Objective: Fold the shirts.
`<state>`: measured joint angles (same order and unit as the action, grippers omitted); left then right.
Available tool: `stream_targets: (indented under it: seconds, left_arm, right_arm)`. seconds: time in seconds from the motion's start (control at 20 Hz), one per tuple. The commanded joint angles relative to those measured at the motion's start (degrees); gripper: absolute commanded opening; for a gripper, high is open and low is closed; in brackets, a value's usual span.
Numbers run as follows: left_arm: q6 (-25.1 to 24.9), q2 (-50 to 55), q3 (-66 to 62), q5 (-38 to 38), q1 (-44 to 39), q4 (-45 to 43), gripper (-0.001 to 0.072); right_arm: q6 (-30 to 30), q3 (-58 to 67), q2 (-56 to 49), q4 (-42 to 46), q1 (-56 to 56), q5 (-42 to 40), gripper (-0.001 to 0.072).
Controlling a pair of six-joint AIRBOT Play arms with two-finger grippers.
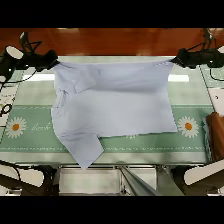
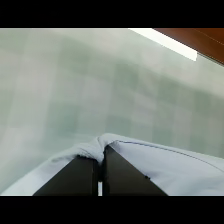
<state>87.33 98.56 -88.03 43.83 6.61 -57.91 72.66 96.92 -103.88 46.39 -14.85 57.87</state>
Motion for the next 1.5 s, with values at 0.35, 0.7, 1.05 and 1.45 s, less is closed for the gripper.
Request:
stream_targets:
  seconds: [0.35,0.7,1.05,1.45]
  left_arm:
    - [-2.49,0.98,-1.62,21.24,-0.48,-2.40,0.0021]
    - [-5.97,-4.72,12.76,26.34,0.90,-3.02,0.0021]
    - [-5.90,-5.75,14.21,28.96,5.18,-3.74,0.0021]
    - [-7.41,-6.56,17.51,33.27,4.87,-3.69,0.0021]
  right_arm:
    - [0.74,4.50,-5.64,-1.11,-2.99,16.17,0.0029]
    - [0.74,1.95,-5.73,6.78,-3.54,22.77,0.0029]
    - [0.81,1.51,-5.73,6.78,-3.54,23.02,0.0029]
    - [2.91,1.38,-6.21,11.78,-3.50,26.16,0.0029]
